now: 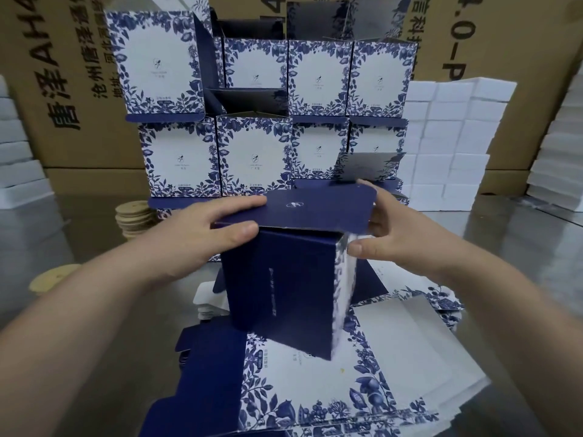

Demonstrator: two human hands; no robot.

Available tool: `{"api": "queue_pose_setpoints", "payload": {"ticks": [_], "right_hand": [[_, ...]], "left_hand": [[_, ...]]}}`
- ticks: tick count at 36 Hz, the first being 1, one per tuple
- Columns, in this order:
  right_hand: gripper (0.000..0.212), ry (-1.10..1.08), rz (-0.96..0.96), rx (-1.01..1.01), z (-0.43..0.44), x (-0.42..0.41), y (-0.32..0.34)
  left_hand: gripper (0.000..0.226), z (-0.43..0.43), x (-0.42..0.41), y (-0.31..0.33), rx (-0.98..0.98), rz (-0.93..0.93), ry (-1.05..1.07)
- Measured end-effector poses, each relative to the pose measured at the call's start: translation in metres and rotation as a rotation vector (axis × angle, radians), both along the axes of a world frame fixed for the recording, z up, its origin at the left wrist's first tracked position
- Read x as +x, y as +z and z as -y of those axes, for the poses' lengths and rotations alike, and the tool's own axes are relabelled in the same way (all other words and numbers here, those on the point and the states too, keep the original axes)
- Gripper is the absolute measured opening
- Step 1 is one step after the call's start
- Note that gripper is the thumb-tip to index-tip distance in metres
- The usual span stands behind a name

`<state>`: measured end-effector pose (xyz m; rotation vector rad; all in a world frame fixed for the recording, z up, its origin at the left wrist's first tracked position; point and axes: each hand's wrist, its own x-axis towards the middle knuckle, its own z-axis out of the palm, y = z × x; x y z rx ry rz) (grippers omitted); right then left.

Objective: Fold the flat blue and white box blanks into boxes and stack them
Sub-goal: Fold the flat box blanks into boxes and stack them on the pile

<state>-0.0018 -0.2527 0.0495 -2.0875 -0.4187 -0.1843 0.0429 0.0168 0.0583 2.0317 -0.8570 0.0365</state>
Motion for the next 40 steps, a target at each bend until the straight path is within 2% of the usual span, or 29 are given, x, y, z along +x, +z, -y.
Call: {"api": "queue_pose_setpoints", "payload": {"ticks": [1, 2, 4, 6, 8, 12, 15, 18, 22, 28, 32, 36, 40], "right_hand": [[0.101, -0.05, 0.02, -0.022, 0.002, 0.001, 0.0], [0.11, -0.104, 0.037, -0.067, 0.005, 0.001, 0.0], [0.124, -0.189, 0.078, -0.12, 0.008, 0.002, -0.001], [0.112, -0.173, 0.091, -0.026, 0.005, -0.001, 0.0], [0.088, -0.125, 0.096, 0.024, -0.001, -0.005, 0.003], [0.061, -0.125, 0.112, -0.114, -0.009, -0.01, 0.007], [0.066, -0.136, 0.125, -0.227, -0.008, -0.01, 0.008], [0.078, -0.151, 0.127, -0.319, -0.008, -0.013, 0.01], [0.061, -0.141, 0.207, -0.354, -0.012, -0.016, 0.013], [0.047, -0.16, 0.319, -0.364, -0.017, -0.019, 0.015], [0.043, -0.178, 0.352, -0.434, -0.02, -0.022, 0.017], [0.053, -0.201, 0.358, -0.509, -0.024, -0.023, 0.015], [0.045, -0.173, 0.432, -0.522, -0.025, -0.024, 0.013]], "left_hand": [[0.025, 0.003, -0.002, 0.001, -0.036, 0.018, 0.043], [0.018, 0.005, -0.003, 0.002, -0.088, 0.034, 0.081], [0.022, 0.007, -0.003, 0.003, -0.15, 0.131, 0.155], [0.028, 0.008, -0.002, 0.003, -0.129, 0.251, 0.281], [0.024, 0.009, 0.003, 0.0, -0.116, 0.302, 0.429], [0.01, 0.01, 0.012, -0.008, -0.08, 0.2, 0.602], [0.015, 0.012, 0.011, -0.008, -0.079, 0.153, 0.598], [0.019, 0.016, 0.006, -0.006, -0.178, 0.069, 0.573], [0.022, 0.017, 0.002, -0.002, -0.215, -0.022, 0.505], [0.026, 0.017, 0.005, -0.005, -0.2, -0.002, 0.498], [0.024, 0.026, 0.008, -0.022, -0.398, -0.055, 0.445], [0.026, 0.041, 0.003, -0.054, -0.409, 0.032, 0.455], [0.032, 0.05, 0.001, -0.078, -0.339, 0.057, 0.442]]}}
